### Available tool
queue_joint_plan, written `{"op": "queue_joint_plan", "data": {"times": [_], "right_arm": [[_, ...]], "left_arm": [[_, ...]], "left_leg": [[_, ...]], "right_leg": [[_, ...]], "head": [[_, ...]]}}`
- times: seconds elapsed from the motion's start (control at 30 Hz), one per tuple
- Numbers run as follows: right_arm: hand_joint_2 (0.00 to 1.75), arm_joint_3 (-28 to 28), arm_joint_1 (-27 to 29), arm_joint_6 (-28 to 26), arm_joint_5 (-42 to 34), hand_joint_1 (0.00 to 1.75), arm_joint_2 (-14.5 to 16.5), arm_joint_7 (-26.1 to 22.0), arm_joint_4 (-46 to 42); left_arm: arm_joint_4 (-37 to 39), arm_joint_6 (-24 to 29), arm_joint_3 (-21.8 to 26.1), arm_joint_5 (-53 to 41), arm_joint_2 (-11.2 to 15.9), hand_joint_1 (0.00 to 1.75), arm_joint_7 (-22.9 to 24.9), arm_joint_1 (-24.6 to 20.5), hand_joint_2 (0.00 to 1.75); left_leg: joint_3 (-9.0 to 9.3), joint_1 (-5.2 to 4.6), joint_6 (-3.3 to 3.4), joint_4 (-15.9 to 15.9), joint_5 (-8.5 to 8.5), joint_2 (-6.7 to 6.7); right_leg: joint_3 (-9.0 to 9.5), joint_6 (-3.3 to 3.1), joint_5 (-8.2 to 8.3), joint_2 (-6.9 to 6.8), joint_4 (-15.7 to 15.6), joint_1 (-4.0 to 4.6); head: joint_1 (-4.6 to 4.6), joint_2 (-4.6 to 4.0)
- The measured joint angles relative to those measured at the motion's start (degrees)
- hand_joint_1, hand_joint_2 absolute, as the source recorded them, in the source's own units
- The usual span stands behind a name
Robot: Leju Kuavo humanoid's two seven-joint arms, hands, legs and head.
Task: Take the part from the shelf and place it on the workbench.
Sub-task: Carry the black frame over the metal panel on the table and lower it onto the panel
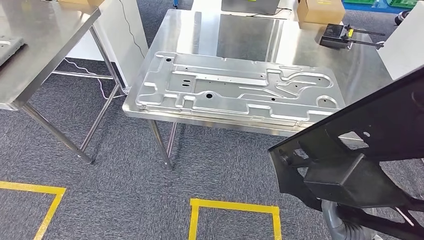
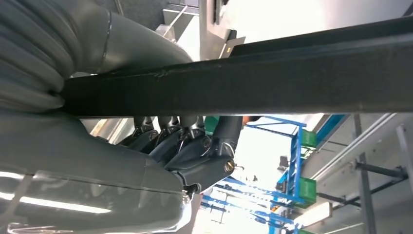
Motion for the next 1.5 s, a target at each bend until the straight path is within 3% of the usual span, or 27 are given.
{"op": "queue_joint_plan", "data": {"times": [0.1, 0.17, 0.23, 0.3, 0.33, 0.4, 0.47, 0.5, 0.53, 0.6, 0.63, 0.67, 0.77, 0.83, 0.97, 1.0, 1.03, 1.1, 1.17, 1.27, 1.33, 1.37, 1.43, 1.47, 1.5], "right_arm": [[1.75, -0.02, 0.01, -0.04, 0.02, 1.75, -0.01, -0.04, 0.00], [1.75, -0.03, 0.07, -0.12, 0.07, 1.75, 0.01, -0.08, -0.07], [1.75, -0.03, 0.21, -0.22, 0.12, 1.75, 0.03, -0.13, -0.15], [1.75, -0.04, 0.32, -0.30, 0.13, 1.75, 0.05, -0.19, -0.18], [1.75, -0.04, 0.31, -0.34, 0.14, 1.75, 0.07, -0.20, -0.19], [1.75, -0.08, 0.30, -0.48, 0.26, 1.75, 0.08, -0.21, -0.20], [1.75, -0.10, 0.39, -0.57, 0.44, 1.75, 0.08, -0.22, -0.20], [1.75, -0.11, 0.42, -0.62, 0.49, 1.75, 0.08, -0.23, -0.20], [1.75, -0.14, 0.45, -0.66, 0.53, 1.75, 0.08, -0.24, -0.20], [1.75, -0.19, 0.48, -0.81, 0.57, 1.75, 0.08, -0.32, -0.20], [1.75, -0.22, 0.53, -0.90, 0.59, 1.75, 0.08, -0.36, -0.22], [1.75, -0.23, 0.57, -0.98, 0.61, 1.75, 0.08, -0.38, -0.26], [1.75, -0.20, 0.58, -1.04, 0.75, 1.75, 0.07, -0.37, -0.40], [1.75, -0.17, 0.25, -1.04, 0.90, 1.75, 0.04, -0.34, -0.46], [1.75, -0.13, -0.07, -1.04, 1.10, 1.75, 0.01, -0.17, -0.48], [1.75, -0.11, -0.05, -1.04, 1.11, 1.75, 0.01, -0.17, -0.48], [1.75, -0.09, -0.06, -1.04, 1.13, 1.75, 0.01, -0.16, -0.48], [1.75, -0.07, -0.09, -1.05, 1.16, 1.75, 0.00, -0.16, -0.48], [1.75, -0.01, -0.14, -1.06, 1.25, 1.75, -0.01, -0.12, -0.48], [1.75, 0.02, -0.06, -1.08, 1.36, 1.75, -0.05, -0.05, -0.53], [1.75, 0.02, -0.11, -1.09, 1.35, 1.75, -0.05, -0.04, -0.56], [1.75, 0.02, -0.16, -1.09, 1.35, 1.75, -0.05, -0.04, -0.57], [1.75, 0.03, -0.24, -1.11, 1.36, 1.75, -0.05, -0.03, -0.57], [1.75, 0.03, -0.21, -1.14, 1.37, 1.75, -0.05, -0.03, -0.57], [1.75, 0.04, -0.19, -1.18, 1.37, 1.75, -0.05, -0.03, -0.57]], "left_arm": [[0.01, -0.01, 0.00, -0.03, -0.04, 0.00, -0.07, 0.07, 1.75], [0.01, -0.02, 0.00, -0.07, -0.05, 0.00, -0.13, 0.03, 1.75], [-0.01, -0.02, 0.00, -0.08, -0.04, 0.00, -0.14, -0.01, 1.75], [-0.03, -0.02, 0.00, -0.09, -0.04, 0.00, -0.15, -0.02, 1.75], [-0.04, -0.02, 0.00, -0.10, -0.04, 0.00, -0.15, -0.06, 1.75], [-0.03, -0.03, 0.01, -0.09, -0.04, 0.00, -0.16, -0.05, 1.75], [-0.03, -0.04, 0.10, -0.02, -0.04, 0.00, -0.20, -0.07, 1.75], [-0.04, -0.04, 0.15, 0.01, -0.04, 0.00, -0.20, -0.13, 1.75], [-0.04, -0.04, 0.21, 0.03, -0.04, 0.00, -0.19, -0.19, 1.75], [-0.02, -0.05, 0.27, 0.01, -0.03, 0.00, -0.14, -0.08, 1.75], [-0.01, -0.07, 0.29, 0.01, -0.02, 0.00, -0.15, 0.02, 1.75], [0.01, -0.09, 0.31, 0.02, -0.03, 0.00, -0.16, 0.08, 1.75], [-0.01, -0.17, 0.36, 0.00, -0.03, 0.00, -0.16, 0.02, 1.75], [-0.02, -0.17, 0.44, -0.06, -0.02, 0.00, -0.15, 0.00, 1.75], [-0.02, -0.25, 0.66, -0.25, -0.02, 0.00, -0.16, 0.07, 1.75], [-0.02, -0.28, 0.69, -0.27, -0.02, 0.00, -0.16, 0.11, 1.75], [-0.02, -0.31, 0.72, -0.27, -0.02, 0.00, -0.16, 0.13, 1.75], [-0.02, -0.37, 0.75, -0.27, -0.02, 0.00, -0.21, 0.16, 1.75], [-0.03, -0.41, 0.78, -0.27, -0.02, 0.00, -0.28, 0.10, 1.75], [-0.04, -0.50, 0.80, -0.30, -0.02, 0.00, -0.33, 0.08, 1.75], [-0.05, -0.52, 0.81, -0.32, -0.01, 0.00, -0.34, 0.06, 1.75], [-0.05, -0.52, 0.81, -0.32, -0.01, 0.00, -0.34, 0.01, 1.75], [-0.04, -0.53, 0.82, -0.30, -0.01, 0.00, -0.37, -0.01, 1.75], [-0.04, -0.54, 0.83, -0.27, -0.02, 0.00, -0.41, -0.05, 1.75], [-0.04, -0.54, 0.83, -0.28, -0.02, 0.00, -0.42, -0.13, 1.75]], "left_leg": [[2.13, 0.09, -0.53, -0.13, -1.60, -0.27], [2.79, -0.04, -1.22, -0.36, -2.30, -0.35], [3.40, -0.28, -1.92, -0.77, -2.44, -0.33], [3.36, -0.34, -2.32, 0.78, -2.50, -0.17], [2.33, -0.32, -2.40, 3.13, -2.91, -0.12], [-1.64, -0.37, -2.41, 10.04, -5.02, -0.06], [-5.22, -0.42, -2.44, 14.49, -7.16, -0.06], [-5.92, -0.41, -2.44, 14.25, -6.91, -0.05], [-5.82, -0.37, -2.44, 12.18, -5.31, -0.05], [-4.66, -0.33, -2.38, 5.66, -0.21, -0.04], [-4.23, -0.37, -2.19, 3.24, 1.24, -0.01], [-4.06, -0.47, -1.91, 1.91, 2.19, 0.02], [-3.66, -0.62, -0.80, 1.28, 2.46, 0.05], [-2.81, -0.43, -0.24, 0.78, 2.24, 0.03], [-1.79, -0.35, 0.33, 0.48, 1.30, -0.02], [-1.41, -0.33, 0.32, 0.48, 0.96, -0.09], [-0.92, -0.30, 0.25, 0.48, 0.58, -0.17], [0.20, -0.19, -0.08, 0.37, -0.22, -0.28], [0.81, -0.23, -0.68, 0.06, -0.77, -0.29], [1.76, -0.53, -1.76, -0.17, -0.97, -0.16], [1.70, -0.57, -2.05, 1.82, -1.76, -0.09], [0.62, -0.56, -2.10, 4.34, -2.90, -0.07], [-3.33, -0.60, -2.15, 11.41, -5.88, -0.06], [-5.22, -0.63, -2.16, 14.13, -6.76, -0.06], [-6.35, -0.64, -2.12, 15.12, -6.54, -0.06]], "right_leg": [[1.49, -0.26, 7.89, -0.08, -9.45, 0.11], [2.24, -0.57, 9.78, -0.18, -13.16, 0.43], [2.82, -1.00, 9.21, -0.09, -13.79, 0.48], [4.07, -1.70, 8.90, -0.02, -14.27, 0.08], [4.80, -2.10, 8.59, -0.03, -14.45, -0.09], [5.94, -2.76, 7.76, -0.13, -14.59, -0.06], [7.11, -2.98, 6.82, -0.08, -14.59, 0.03], [7.80, -3.00, 6.33, -0.01, -14.59, 0.04], [8.58, -2.93, 5.81, 0.08, -14.59, 0.03], [10.02, -2.57, 4.73, 0.22, -14.50, 0.02], [10.41, -2.28, 4.24, 0.29, -14.47, 0.07], [10.63, -1.90, 3.84, 0.33, -14.50, 0.14], [11.12, -0.90, 3.52, 0.33, -14.23, 0.22], [9.98, -0.59, 3.02, 0.24, -11.59, 0.16], [2.11, -0.25, -0.64, 0.17, -0.82, 0.10], [1.10, -0.20, -0.05, 0.17, -0.62, 0.09], [1.00, -0.20, 1.70, 0.16, -2.23, 0.09], [2.56, -0.23, 6.79, 0.05, -8.60, 0.12], [3.56, -0.47, 8.47, -0.22, -13.10, 0.45], [4.34, -1.47, 8.11, -0.19, -14.23, 0.47], [5.67, -2.21, 7.74, -0.10, -14.52, 0.12], [6.30, -2.54, 7.42, -0.13, -14.62, 0.07], [7.16, -3.08, 6.71, -0.16, -14.62, 0.21], [7.54, -3.20, 6.37, -0.14, -14.62, 0.30], [7.96, -3.26, 6.02, -0.08, -14.62, 0.38]], "head": [[0.55, 0.00], [0.86, 0.00], [0.86, 0.00], [0.56, 0.00], [0.39, 0.00], [0.02, 0.00], [-0.32, 0.00], [-0.49, 0.00], [-0.69, 0.00], [-1.21, 0.00], [-1.44, 0.00], [-1.50, 0.00], [-1.21, 0.00], [-0.89, 0.00], [0.05, 0.00], [0.18, 0.00], [0.30, 0.00], [0.50, 0.00], [0.74, 0.00], [0.70, 0.00], [0.41, 0.00], [0.21, 0.00], [-0.22, 0.00], [-0.46, 0.00], [-0.65, 0.00]]}}
